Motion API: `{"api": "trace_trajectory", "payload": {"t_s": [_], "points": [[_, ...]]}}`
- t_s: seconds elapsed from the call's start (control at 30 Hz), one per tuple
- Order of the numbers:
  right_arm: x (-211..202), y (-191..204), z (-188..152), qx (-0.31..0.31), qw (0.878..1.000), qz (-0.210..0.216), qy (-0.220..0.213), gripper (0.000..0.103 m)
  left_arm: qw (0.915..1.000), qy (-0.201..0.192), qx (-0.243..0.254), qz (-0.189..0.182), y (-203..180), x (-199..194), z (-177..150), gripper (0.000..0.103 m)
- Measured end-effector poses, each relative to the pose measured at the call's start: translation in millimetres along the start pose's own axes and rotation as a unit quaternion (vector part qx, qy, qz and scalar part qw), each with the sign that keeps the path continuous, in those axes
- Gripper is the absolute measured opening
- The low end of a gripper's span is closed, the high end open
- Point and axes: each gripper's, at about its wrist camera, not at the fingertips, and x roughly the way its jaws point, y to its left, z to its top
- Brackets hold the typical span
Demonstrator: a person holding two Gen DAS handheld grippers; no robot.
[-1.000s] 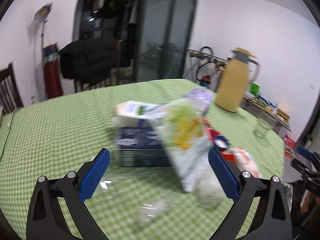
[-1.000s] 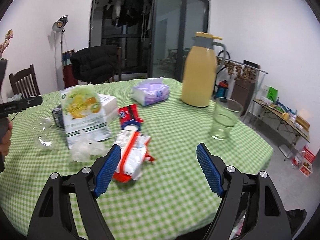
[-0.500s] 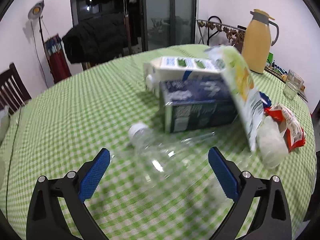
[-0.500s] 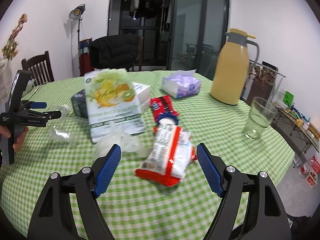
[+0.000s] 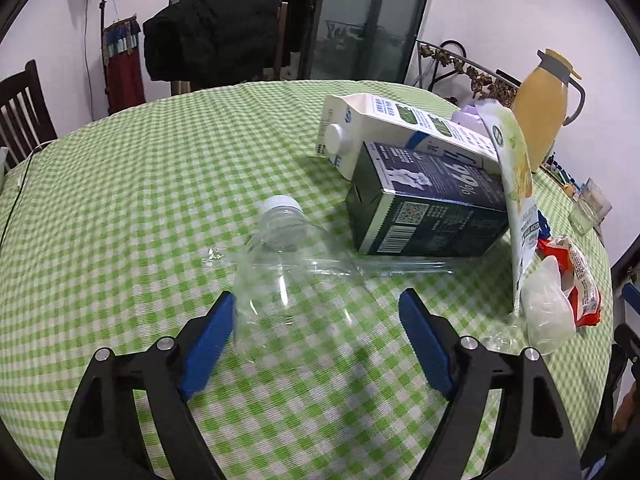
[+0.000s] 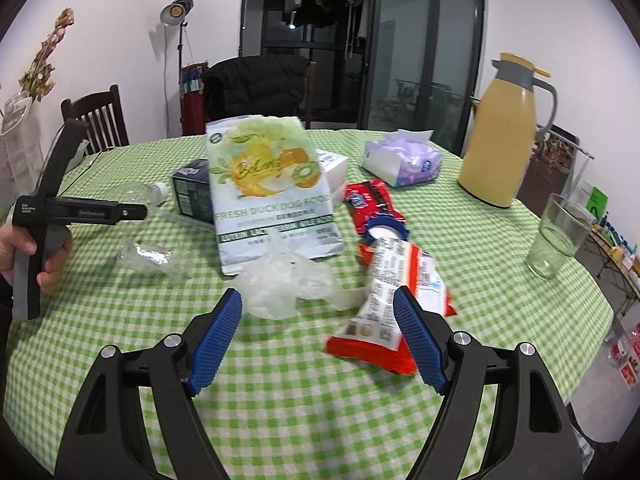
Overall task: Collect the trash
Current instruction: 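Grasp the clear plastic bottle with the left gripper while the right gripper grasps a clear plastic bag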
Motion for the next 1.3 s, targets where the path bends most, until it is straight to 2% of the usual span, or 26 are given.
{"api": "trace_trajectory", "payload": {"t_s": [0.03,0.07,0.1,0.23,0.47,0.57,0.67,0.7,0.8,1.03,1.2,1.3], "points": [[3,2,1,-0.001,1.000,0.003,0.002,0.075,1.0000,-0.001,0.003,0.006,0,1,-1,0.077],[7,6,2,-0.003,1.000,0.008,0.005,0.075,1.0000,0.001,0.000,0.007,0,4,0,0.068],[12,8,2,-0.004,1.000,0.012,0.009,0.075,0.9999,0.002,-0.010,0.007,2,6,1,0.063],[31,19,4,-0.008,0.999,0.027,0.026,0.075,0.9995,-0.011,-0.030,0.001,2,6,6,0.060],[65,28,5,-0.014,0.997,0.034,0.066,0.074,0.9971,-0.062,-0.044,-0.010,4,-23,12,0.059],[82,32,4,-0.015,0.994,0.040,0.100,0.048,0.9946,-0.087,-0.049,-0.026,4,-38,12,0.059],[83,31,6,-0.019,0.994,0.039,0.102,0.027,0.9906,-0.117,-0.047,-0.054,3,-48,11,0.059],[81,31,6,-0.018,0.994,0.041,0.099,0.020,0.9899,-0.120,-0.044,-0.063,1,-50,10,0.059],[62,31,10,-0.019,0.996,0.040,0.072,0.012,0.9914,-0.116,-0.030,-0.053,-6,-48,9,0.059],[5,6,31,-0.001,1.000,0.029,-0.004,0.010,0.9929,-0.108,-0.021,-0.044,-16,-42,13,0.059],[-11,-22,32,0.023,0.999,0.016,-0.018,0.010,0.9899,-0.131,-0.004,-0.054,-37,-57,17,0.059],[-22,-42,29,0.036,0.999,0.003,-0.024,0.010,0.9905,-0.121,0.011,-0.064,-60,-55,20,0.060]]}}
